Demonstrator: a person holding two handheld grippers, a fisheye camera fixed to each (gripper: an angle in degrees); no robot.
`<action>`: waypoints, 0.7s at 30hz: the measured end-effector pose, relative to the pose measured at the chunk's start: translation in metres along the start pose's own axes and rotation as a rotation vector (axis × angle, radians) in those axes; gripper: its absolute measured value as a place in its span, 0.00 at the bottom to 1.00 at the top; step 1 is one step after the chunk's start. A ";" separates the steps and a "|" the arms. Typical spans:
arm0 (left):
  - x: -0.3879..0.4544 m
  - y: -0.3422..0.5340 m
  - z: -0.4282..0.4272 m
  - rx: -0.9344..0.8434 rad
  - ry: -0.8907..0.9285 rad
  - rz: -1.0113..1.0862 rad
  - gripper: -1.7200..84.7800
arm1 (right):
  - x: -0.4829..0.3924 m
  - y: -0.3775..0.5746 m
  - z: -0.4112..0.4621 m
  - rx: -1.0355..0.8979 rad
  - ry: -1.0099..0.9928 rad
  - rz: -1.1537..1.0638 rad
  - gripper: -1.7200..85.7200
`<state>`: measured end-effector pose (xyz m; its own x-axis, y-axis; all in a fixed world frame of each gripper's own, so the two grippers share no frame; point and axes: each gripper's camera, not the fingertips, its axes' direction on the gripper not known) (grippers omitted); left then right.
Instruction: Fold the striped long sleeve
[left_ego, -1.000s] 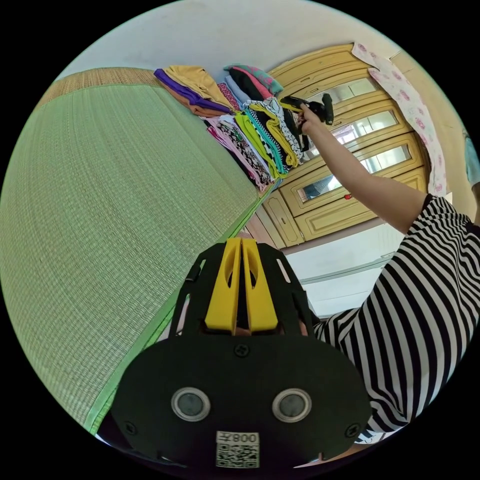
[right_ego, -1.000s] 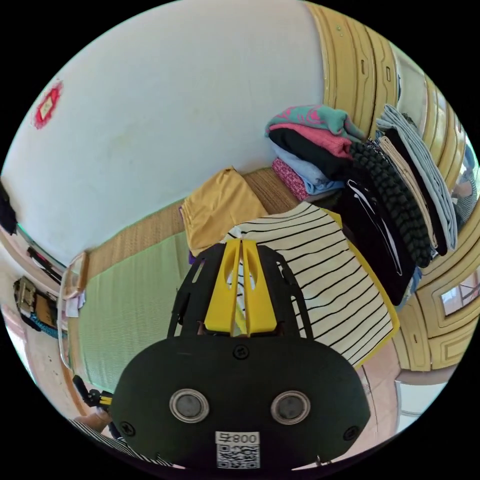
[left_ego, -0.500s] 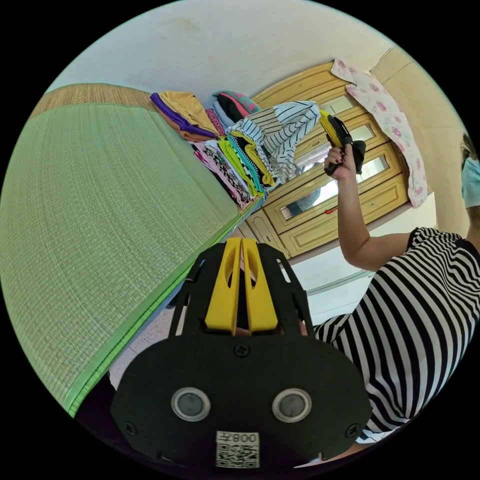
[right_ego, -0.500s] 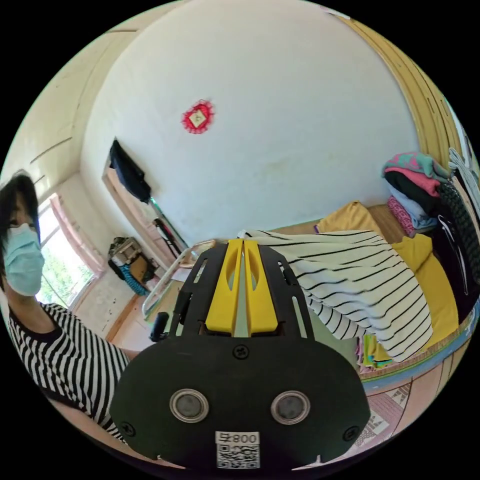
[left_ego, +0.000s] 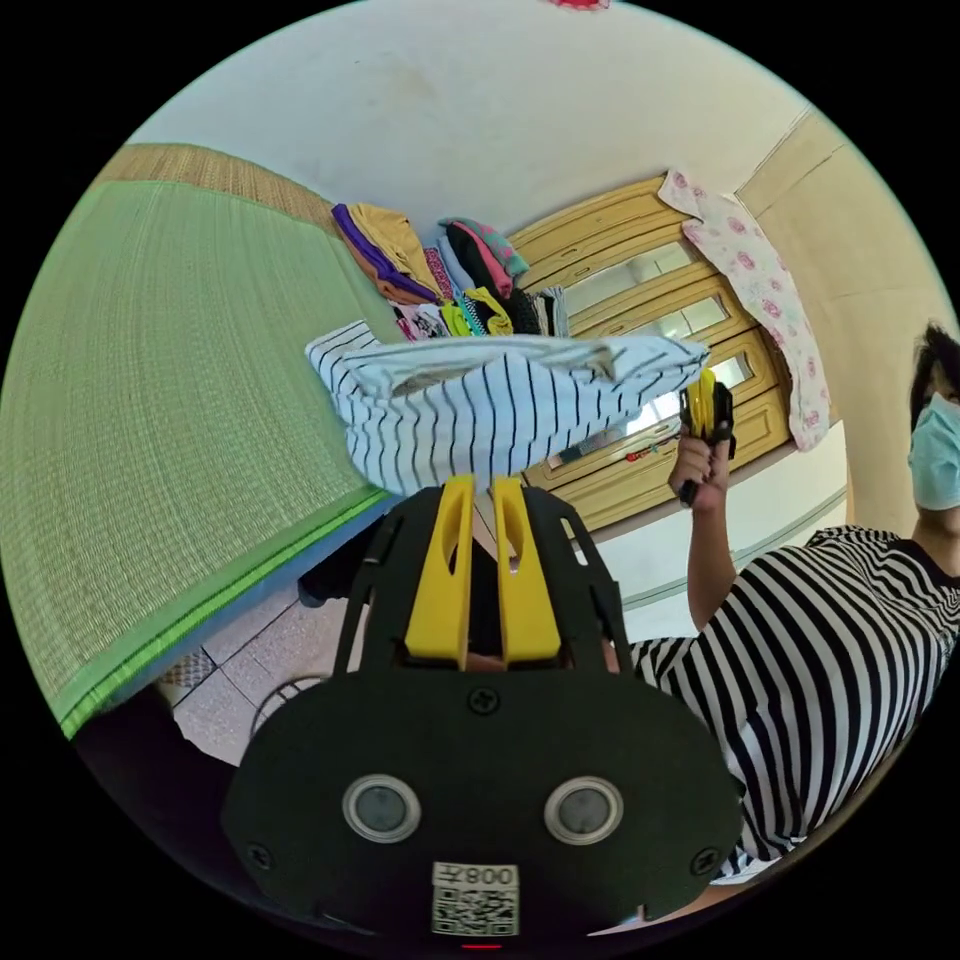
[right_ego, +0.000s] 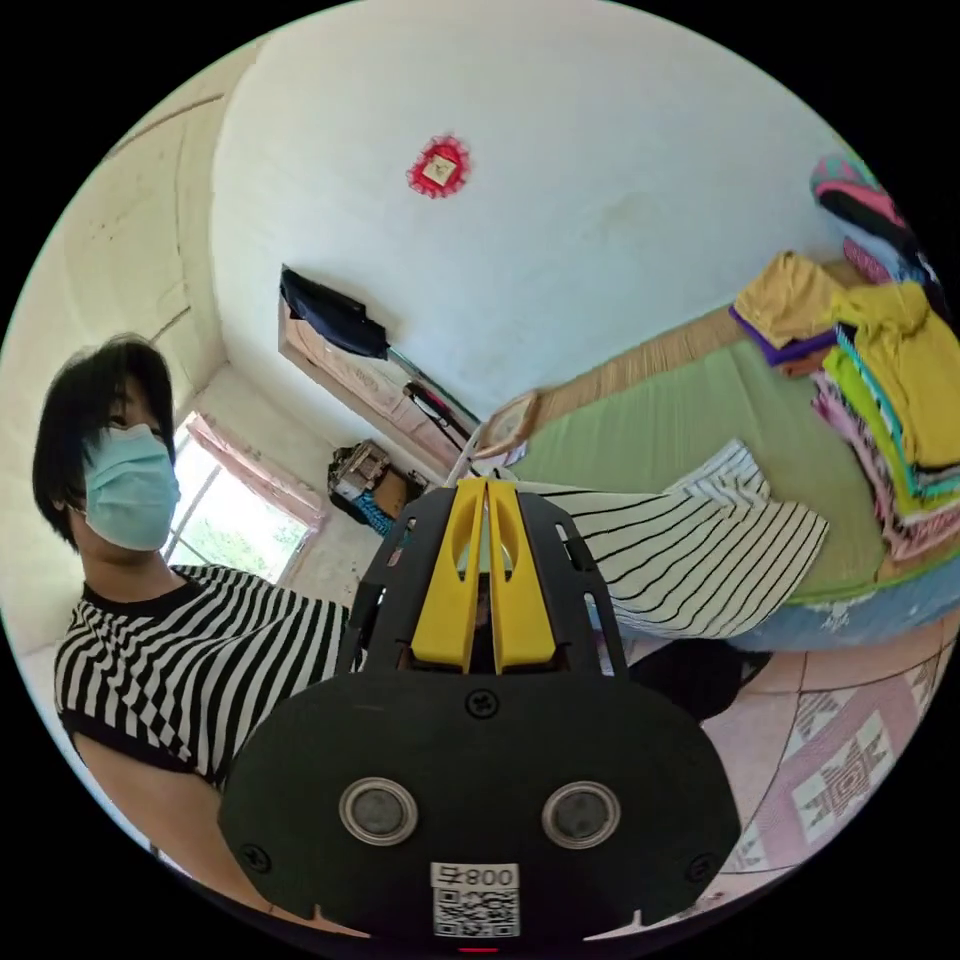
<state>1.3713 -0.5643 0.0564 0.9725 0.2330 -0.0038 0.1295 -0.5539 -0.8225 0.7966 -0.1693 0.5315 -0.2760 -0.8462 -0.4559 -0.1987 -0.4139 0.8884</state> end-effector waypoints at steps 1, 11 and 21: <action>-0.008 0.004 0.005 -0.007 0.000 -0.021 0.06 | 0.013 0.013 0.006 -0.014 -0.061 0.037 0.02; -0.076 -0.024 0.059 -0.028 0.090 -0.125 0.09 | 0.055 0.055 0.033 -0.060 -0.151 0.128 0.02; -0.164 -0.111 0.126 -0.104 0.029 -0.255 0.13 | 0.078 0.061 0.032 -0.028 -0.150 0.162 0.02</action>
<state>1.1732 -0.4405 0.0772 0.9110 0.3533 0.2129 0.3882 -0.5598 -0.7320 0.7328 -0.2504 0.5484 -0.4397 -0.8437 -0.3079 -0.1148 -0.2872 0.9510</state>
